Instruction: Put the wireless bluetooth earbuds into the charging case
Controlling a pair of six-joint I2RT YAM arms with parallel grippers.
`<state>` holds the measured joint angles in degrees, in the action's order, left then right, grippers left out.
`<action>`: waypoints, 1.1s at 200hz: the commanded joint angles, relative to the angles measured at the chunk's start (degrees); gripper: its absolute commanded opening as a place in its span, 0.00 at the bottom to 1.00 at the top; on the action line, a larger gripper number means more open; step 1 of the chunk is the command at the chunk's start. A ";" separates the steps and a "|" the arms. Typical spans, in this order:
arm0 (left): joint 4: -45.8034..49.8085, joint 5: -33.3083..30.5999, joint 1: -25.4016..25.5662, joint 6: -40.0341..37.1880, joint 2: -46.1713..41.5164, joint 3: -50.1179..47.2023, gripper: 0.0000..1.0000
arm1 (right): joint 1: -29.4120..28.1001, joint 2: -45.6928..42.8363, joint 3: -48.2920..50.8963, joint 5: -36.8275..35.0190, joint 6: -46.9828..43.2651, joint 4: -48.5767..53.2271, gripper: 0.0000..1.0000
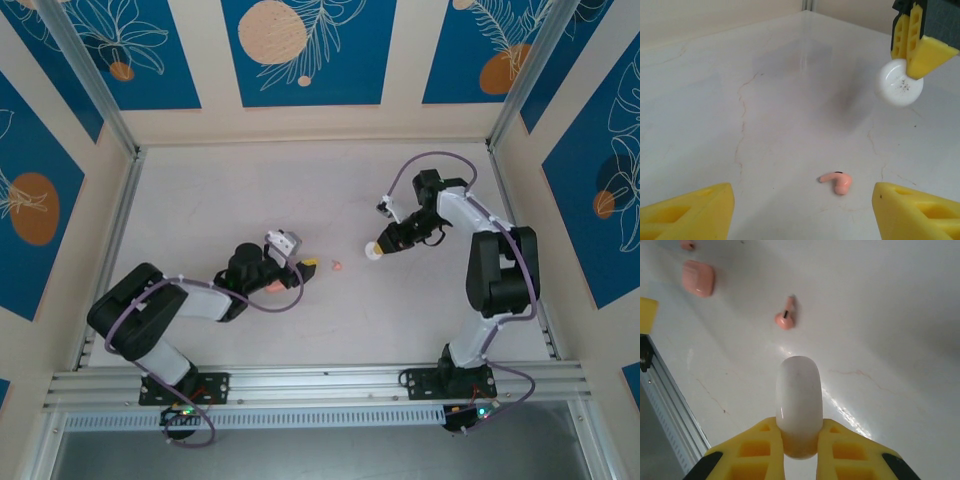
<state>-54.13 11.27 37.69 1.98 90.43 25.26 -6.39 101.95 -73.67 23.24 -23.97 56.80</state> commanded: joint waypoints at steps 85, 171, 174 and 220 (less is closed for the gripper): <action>15.48 -2.48 0.11 -1.89 -3.11 5.30 0.72 | 3.01 12.55 -8.87 -5.34 -2.67 7.69 0.12; 17.80 -3.77 0.10 -2.95 -3.56 6.11 0.72 | 3.67 18.40 -13.57 -6.90 -3.84 12.24 0.14; 18.03 -3.90 0.10 -2.95 -3.53 6.26 0.72 | 3.67 18.56 -13.77 -7.10 -3.77 12.32 0.15; 19.60 -4.42 0.09 -2.94 -3.69 7.04 0.73 | 3.67 20.17 -15.47 -9.09 -3.28 13.87 0.25</action>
<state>-35.86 7.77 37.69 -0.19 87.42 30.70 -2.96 120.68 -87.77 16.01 -27.03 68.62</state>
